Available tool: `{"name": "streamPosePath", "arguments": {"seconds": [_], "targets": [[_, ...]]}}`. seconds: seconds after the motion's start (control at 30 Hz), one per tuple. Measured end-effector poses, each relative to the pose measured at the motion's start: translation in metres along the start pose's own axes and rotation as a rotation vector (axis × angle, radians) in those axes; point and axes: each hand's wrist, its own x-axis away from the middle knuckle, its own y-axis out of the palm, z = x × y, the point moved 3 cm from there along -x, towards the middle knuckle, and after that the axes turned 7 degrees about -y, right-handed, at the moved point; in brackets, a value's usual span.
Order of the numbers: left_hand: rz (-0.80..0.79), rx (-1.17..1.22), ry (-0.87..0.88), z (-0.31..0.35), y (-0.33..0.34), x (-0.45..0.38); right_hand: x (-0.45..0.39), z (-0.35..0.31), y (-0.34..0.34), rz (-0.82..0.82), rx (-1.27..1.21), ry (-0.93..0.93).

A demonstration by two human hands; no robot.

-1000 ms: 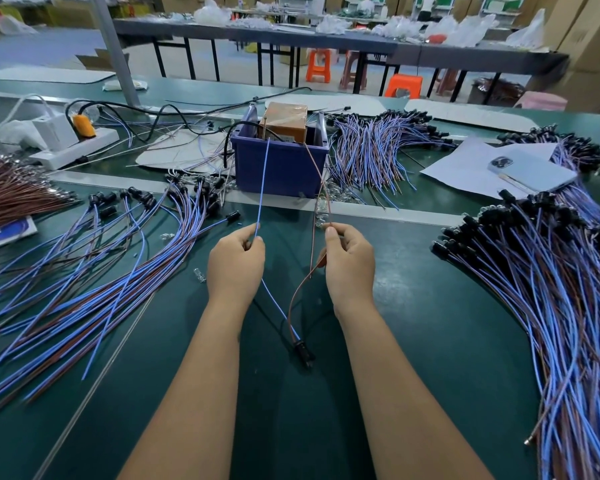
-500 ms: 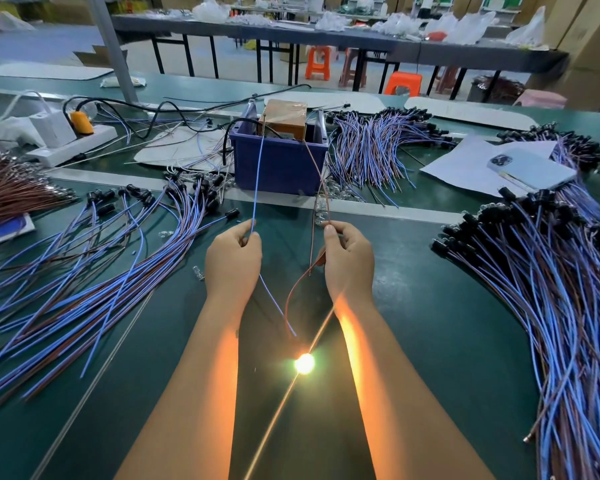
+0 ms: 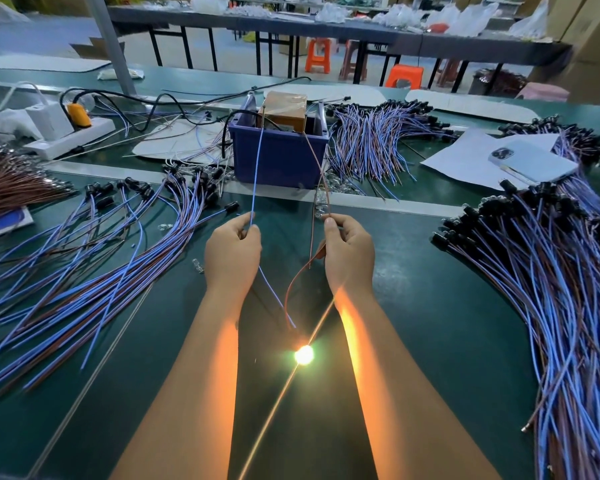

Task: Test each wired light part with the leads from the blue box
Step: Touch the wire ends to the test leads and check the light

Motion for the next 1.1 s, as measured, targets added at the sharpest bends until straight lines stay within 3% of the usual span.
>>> {"name": "streamPosePath", "arguments": {"seconds": [0.23,0.53,0.7,0.8,0.87,1.0,1.1], "targets": [[-0.019,0.064,0.002,0.005,0.0,0.005,0.004,-0.006,0.0,-0.024,-0.008,-0.083],[-0.325,0.544,-0.153,0.029,0.023,0.027,0.018,-0.014,0.022,-0.26,-0.015,-0.195],[-0.286,0.801,-0.278,0.024,0.014,0.019,0.016,-0.01,0.02,-0.289,-0.136,-0.172],[-0.223,0.932,-0.348,0.019,0.011,0.013,0.024,-0.011,0.029,-0.465,0.022,-0.3],[-0.187,0.987,-0.397,0.016,0.01,0.012,0.029,-0.014,0.034,-0.548,-0.096,-0.276],[-0.162,1.167,-0.453,0.015,0.008,0.013,0.022,-0.018,0.022,-0.376,-0.391,-0.174],[-0.158,1.085,-0.305,0.024,0.009,0.026,0.017,-0.016,0.01,-0.194,-0.465,-0.024]]}}
